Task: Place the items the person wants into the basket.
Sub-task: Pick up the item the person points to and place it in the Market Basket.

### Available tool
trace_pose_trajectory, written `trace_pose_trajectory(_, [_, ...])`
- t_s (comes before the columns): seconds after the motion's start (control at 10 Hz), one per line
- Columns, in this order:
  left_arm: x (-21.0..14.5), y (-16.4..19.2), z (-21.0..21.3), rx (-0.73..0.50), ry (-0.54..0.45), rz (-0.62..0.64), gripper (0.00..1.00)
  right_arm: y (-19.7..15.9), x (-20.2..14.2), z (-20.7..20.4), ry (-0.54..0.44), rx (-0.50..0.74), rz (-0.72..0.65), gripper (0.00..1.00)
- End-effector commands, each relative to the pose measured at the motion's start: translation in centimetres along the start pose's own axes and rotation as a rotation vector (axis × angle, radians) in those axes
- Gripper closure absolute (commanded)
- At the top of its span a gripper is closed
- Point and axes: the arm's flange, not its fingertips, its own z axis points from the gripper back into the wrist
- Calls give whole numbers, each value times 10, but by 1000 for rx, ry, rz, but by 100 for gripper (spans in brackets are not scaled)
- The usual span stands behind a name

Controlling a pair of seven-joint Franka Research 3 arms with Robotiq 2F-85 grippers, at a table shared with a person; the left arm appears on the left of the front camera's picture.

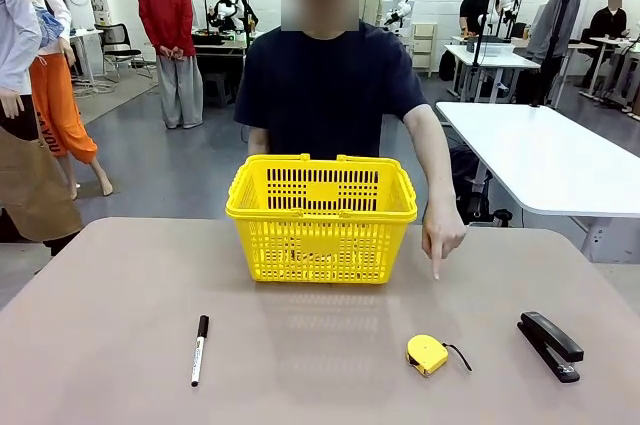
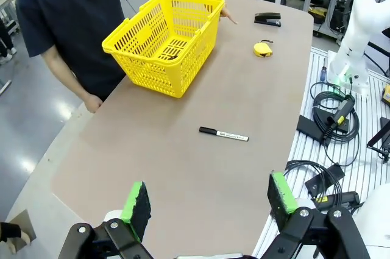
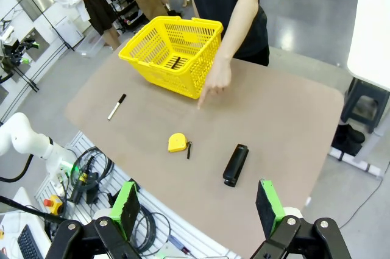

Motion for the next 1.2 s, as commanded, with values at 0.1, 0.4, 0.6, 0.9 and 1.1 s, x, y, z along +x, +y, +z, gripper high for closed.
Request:
trace_pose_trajectory(0.1, [0,0,0,-4,-10,-24,0,-1,1,-4,-19,6,5,0])
trace_pose_trajectory(0.4, [0,0,0,-4,-10,-24,0,-1,1,-4,-19,6,5,0])
trace_pose_trajectory(0.6, [0,0,0,-4,-10,-24,0,14,11,-12,112,-18,16,0])
trace_pose_trajectory(0.9, [0,0,0,-4,-10,-24,0,81,69,-101,417,-91,102,0])
trace_pose_trajectory(1.1, [0,0,0,-4,-10,-24,0,137,79,-189,610,-146,189,0])
